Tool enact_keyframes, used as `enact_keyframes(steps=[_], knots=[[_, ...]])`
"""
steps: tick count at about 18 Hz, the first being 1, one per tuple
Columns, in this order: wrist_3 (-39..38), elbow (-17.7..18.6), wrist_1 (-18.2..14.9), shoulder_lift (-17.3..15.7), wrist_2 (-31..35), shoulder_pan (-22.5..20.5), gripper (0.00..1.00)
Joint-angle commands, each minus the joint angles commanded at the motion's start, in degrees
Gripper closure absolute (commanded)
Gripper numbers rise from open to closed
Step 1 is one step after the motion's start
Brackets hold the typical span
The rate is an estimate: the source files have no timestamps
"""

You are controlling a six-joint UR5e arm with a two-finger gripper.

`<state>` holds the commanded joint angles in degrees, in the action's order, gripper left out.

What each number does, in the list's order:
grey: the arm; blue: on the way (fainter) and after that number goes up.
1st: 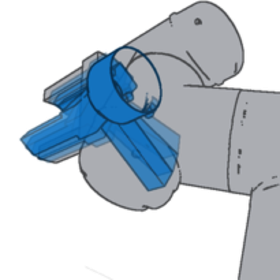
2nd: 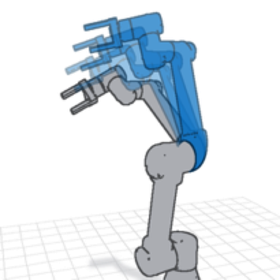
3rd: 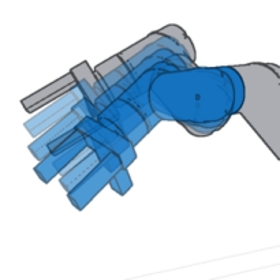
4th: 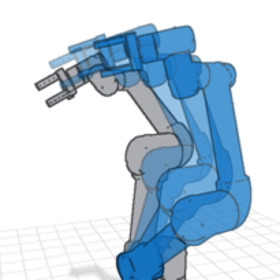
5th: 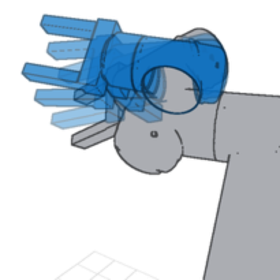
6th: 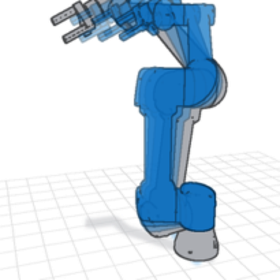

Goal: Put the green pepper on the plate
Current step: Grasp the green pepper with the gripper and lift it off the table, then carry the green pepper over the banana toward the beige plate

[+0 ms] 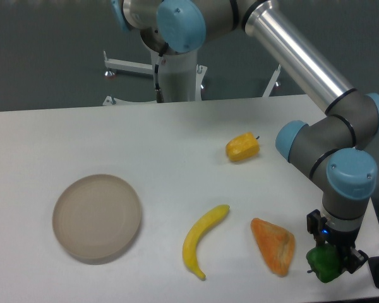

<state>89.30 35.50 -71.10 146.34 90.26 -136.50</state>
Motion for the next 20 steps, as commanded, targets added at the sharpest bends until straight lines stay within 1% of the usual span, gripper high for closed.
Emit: enact_keyframes(steps=[1, 5, 7, 8, 9, 11, 14, 15, 16, 20], knots=[[-0.1, 0.7, 0.1, -0.3, 0.0, 0.0, 0.63], [-0.3, 0.7, -0.1, -0.8, 0.0, 0.1, 0.63], [-3.0, 1.1, -0.7, -1.8, 0.0, 0.5, 0.63], [-4.3, 1.9, -1.2, -2.4, -0.3, 0.9, 0.63], [-5.3, 4.2, -2.1, -4.3, -1.0, 1.1, 0.63], [-7.4, 7.3, -2.5, -6.8, -1.2, 2.6, 0.63], [-10.4, 13.3, -3.3, -11.5, -1.1, 5.1, 0.63], [-13.0, 16.4, -3.2, -13.7, -1.1, 7.3, 0.63], [-15.1, 18.8, -3.2, -15.3, -1.1, 8.5, 0.63], [-25.4, 27.0, -3.0, -21.7, -1.1, 14.1, 0.63]])
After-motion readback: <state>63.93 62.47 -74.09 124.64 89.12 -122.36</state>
